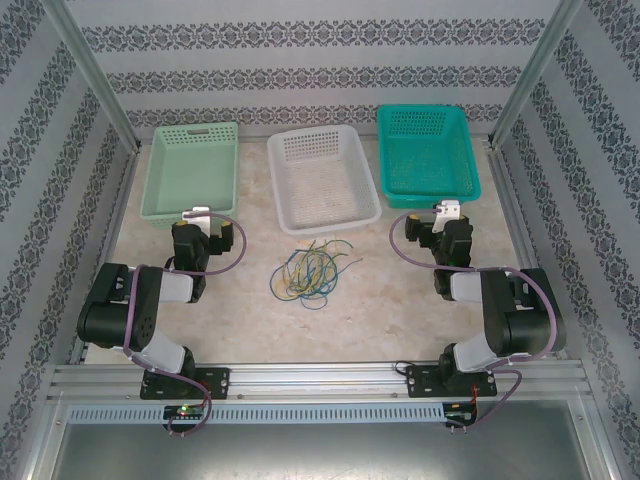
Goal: Untangle the cables
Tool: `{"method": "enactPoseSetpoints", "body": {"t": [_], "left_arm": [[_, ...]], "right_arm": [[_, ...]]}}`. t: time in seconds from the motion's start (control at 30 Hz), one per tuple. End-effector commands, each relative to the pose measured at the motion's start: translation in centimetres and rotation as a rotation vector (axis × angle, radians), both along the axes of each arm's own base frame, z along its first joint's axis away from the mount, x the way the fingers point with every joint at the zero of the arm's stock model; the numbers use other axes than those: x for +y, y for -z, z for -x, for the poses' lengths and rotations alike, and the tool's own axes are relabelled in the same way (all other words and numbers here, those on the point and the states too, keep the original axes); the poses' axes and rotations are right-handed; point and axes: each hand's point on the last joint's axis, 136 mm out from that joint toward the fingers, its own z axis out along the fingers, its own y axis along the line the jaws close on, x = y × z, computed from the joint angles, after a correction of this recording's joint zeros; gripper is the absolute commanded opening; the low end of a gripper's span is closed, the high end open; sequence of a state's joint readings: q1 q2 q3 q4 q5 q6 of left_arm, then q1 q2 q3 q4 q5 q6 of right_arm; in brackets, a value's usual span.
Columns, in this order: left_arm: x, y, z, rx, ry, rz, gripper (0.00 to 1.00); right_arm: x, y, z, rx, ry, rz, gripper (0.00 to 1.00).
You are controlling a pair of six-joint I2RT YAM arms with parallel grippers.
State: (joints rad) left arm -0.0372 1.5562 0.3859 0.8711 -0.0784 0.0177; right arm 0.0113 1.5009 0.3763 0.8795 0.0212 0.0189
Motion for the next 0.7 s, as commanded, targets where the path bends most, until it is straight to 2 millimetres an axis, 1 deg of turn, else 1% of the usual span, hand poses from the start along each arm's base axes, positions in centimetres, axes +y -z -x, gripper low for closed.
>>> {"method": "enactPoseSetpoints", "body": {"t": [0.0, 0.67], "left_arm": [[0.17, -0.09, -0.35, 0.0, -0.004, 0.022, 0.99], [0.24, -0.06, -0.37, 0.002, -0.003, 0.027, 0.99]], "right_arm": [[0.23, -0.35, -0.32, -0.011, 0.002, 0.006, 0.98], [0.21, -0.31, -0.4, -0.008, -0.004, -0.003, 0.98]]}}
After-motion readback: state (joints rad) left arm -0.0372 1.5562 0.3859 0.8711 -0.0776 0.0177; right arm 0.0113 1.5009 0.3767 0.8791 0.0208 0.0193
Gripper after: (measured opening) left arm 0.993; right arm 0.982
